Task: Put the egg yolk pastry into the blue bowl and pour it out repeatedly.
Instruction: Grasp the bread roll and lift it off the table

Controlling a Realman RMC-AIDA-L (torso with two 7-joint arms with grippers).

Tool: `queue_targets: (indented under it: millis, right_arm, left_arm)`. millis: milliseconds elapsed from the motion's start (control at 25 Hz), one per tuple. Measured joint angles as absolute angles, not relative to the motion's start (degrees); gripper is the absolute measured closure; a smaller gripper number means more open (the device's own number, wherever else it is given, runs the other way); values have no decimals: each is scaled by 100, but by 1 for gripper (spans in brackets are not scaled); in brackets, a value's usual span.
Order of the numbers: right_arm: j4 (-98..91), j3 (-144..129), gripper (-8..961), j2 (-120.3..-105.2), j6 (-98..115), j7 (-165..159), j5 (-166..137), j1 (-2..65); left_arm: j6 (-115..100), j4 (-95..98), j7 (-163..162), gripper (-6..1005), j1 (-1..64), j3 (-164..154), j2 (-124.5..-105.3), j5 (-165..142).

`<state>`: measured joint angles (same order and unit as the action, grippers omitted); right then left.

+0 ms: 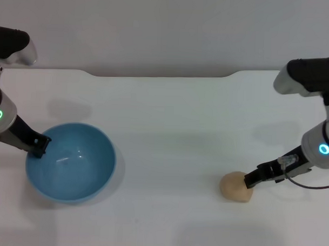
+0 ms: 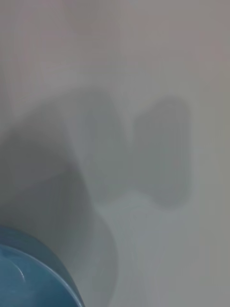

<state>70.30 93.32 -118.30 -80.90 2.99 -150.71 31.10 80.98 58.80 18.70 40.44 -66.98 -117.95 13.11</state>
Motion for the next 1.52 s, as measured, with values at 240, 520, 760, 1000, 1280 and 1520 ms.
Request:
queue_targets:
  millis: [240,520,760,1000,1280,1520]
  right_arm:
    - [6818,9319,258,-11830,-7810,350,-15063,3161]
    - [6731,9334,258,-11842,-7613,417,-14967,3171]
    - [6666,9322,258,-11848,-7504,569,-14629,3188]
    - [6351,9316,258,-11848,-7492,573,-14600,3283]
    - [6122,9296,258,-11867,-7312,696,-14598,3294]
    - [6041,9296,258,-11876,-7102,810,-14594,3249]
  left_arm:
    - [8104,5855,1872,1001,4088,-6698,-11795,1309]
    - [8096,5771,1872,1001,4138,-6697,-11795,1309]
    - [8094,5759,1868,1001,4149,-6697,-11795,1309]
    - [8094,5756,1866,1001,4161,-6697,-11795,1309]
    - [8094,5748,1863,1001,4184,-6697,-11795,1309]
    - [8095,5705,1843,1001,4184,-6697,-11795,1309]
